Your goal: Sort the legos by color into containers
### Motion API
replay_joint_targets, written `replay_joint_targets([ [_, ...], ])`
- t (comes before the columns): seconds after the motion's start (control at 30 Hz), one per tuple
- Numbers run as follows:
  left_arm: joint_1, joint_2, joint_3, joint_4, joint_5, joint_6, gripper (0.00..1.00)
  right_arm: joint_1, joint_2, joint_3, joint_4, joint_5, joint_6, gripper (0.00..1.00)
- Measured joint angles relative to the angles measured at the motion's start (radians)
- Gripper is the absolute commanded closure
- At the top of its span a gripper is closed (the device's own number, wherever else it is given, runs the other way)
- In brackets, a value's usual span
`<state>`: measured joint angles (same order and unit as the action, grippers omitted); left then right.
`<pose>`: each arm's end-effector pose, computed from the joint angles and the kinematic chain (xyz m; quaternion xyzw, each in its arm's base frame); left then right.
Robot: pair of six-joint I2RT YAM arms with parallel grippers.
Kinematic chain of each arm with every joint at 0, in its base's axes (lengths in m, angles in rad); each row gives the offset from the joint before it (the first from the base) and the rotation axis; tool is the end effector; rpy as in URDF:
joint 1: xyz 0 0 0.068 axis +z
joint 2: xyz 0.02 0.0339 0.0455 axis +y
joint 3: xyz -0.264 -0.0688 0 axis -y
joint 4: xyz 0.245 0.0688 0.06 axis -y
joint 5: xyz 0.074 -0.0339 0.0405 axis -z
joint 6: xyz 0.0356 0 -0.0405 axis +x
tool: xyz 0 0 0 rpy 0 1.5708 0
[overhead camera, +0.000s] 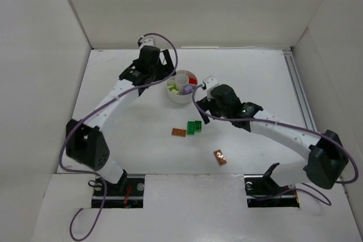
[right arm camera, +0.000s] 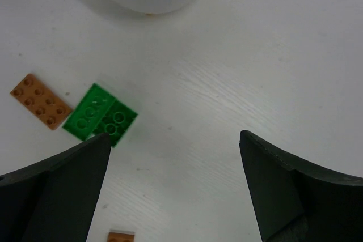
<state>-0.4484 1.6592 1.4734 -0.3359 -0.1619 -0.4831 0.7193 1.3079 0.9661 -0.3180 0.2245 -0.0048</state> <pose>0.3537 -0.1638 0.3358 -0.0555 0.8619 -0.1616 0.4774 0.2220 0.1839 0.2762 -0.2700 0.8520 0.0586 0.4447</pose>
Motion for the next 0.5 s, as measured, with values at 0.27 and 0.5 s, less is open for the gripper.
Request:
replay_joint_targets([
  [0.27, 0.002, -0.442, -0.369, 0.016, -0.033, -0.140, 0.00, 0.129, 0.212, 0.000, 0.035, 0.005, 0.135, 0.02],
  [0.5, -0.018, -0.529, -0.539, -0.031, -0.022, -0.208, 0.00, 0.143, 0.343, 0.009, 0.045, 0.014, 0.299, 0.18],
])
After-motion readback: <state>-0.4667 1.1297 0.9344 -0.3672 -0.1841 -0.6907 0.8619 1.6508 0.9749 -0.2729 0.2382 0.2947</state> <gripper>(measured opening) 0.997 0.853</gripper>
